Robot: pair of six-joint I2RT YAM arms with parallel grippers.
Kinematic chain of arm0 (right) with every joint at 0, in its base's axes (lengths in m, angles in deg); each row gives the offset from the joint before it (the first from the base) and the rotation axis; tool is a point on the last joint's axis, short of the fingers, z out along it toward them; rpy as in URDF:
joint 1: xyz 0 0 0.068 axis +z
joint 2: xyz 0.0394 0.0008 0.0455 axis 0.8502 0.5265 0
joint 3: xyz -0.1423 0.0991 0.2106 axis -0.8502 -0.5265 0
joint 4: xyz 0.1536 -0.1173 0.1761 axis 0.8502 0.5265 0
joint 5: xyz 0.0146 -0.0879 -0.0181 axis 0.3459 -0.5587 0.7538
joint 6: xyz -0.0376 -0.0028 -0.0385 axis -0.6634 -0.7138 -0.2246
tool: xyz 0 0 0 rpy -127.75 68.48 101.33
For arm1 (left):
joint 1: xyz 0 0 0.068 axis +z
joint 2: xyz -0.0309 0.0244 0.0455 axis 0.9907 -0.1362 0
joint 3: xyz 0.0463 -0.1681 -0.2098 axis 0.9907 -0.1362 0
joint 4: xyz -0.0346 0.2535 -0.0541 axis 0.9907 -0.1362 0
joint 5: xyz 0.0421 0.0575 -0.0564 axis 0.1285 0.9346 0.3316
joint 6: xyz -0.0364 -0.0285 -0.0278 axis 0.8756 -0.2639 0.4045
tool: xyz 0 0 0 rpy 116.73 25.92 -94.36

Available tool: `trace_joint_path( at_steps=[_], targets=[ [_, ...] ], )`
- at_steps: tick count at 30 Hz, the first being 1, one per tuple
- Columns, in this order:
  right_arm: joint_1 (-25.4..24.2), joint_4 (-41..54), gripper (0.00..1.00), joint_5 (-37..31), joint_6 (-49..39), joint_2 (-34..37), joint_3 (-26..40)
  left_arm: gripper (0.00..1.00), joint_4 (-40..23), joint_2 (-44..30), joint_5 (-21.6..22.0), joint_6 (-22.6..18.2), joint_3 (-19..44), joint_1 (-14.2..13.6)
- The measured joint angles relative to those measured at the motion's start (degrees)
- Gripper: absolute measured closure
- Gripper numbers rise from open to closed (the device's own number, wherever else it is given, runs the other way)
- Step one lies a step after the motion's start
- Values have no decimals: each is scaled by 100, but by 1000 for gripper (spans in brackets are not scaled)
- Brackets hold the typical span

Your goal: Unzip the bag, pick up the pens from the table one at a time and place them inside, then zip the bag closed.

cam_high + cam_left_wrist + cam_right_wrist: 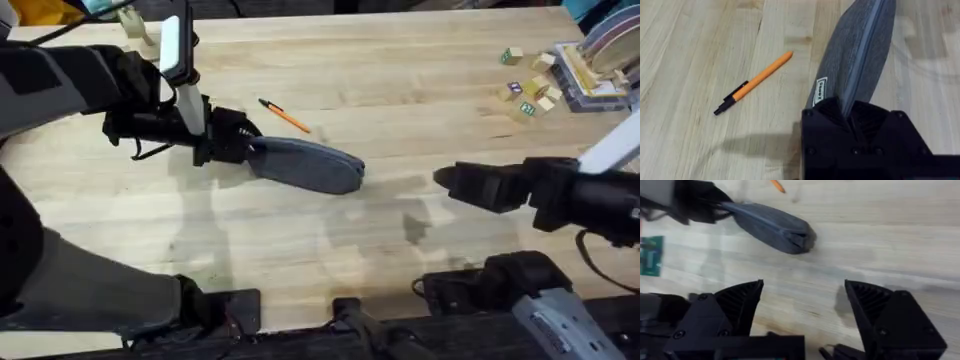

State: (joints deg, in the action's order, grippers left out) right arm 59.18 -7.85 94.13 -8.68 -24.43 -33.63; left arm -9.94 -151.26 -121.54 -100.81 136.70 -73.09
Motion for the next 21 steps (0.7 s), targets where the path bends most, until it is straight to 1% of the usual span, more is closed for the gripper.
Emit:
trace_joint_path(
  at_steps=[8, 17, 21],
  targets=[
    [0, -148, 4, 141, 257, 0, -71, 958, -4, 0, 0, 0, 0, 0],
    [0, -498, 4, 170, 257, 0, -766, 958, -2, 0, -2, 0, 0, 0],
    [0, -818, 4, 176, 257, 0, -889, 958, -2, 0, -2, 0, 0, 0]
  ],
)
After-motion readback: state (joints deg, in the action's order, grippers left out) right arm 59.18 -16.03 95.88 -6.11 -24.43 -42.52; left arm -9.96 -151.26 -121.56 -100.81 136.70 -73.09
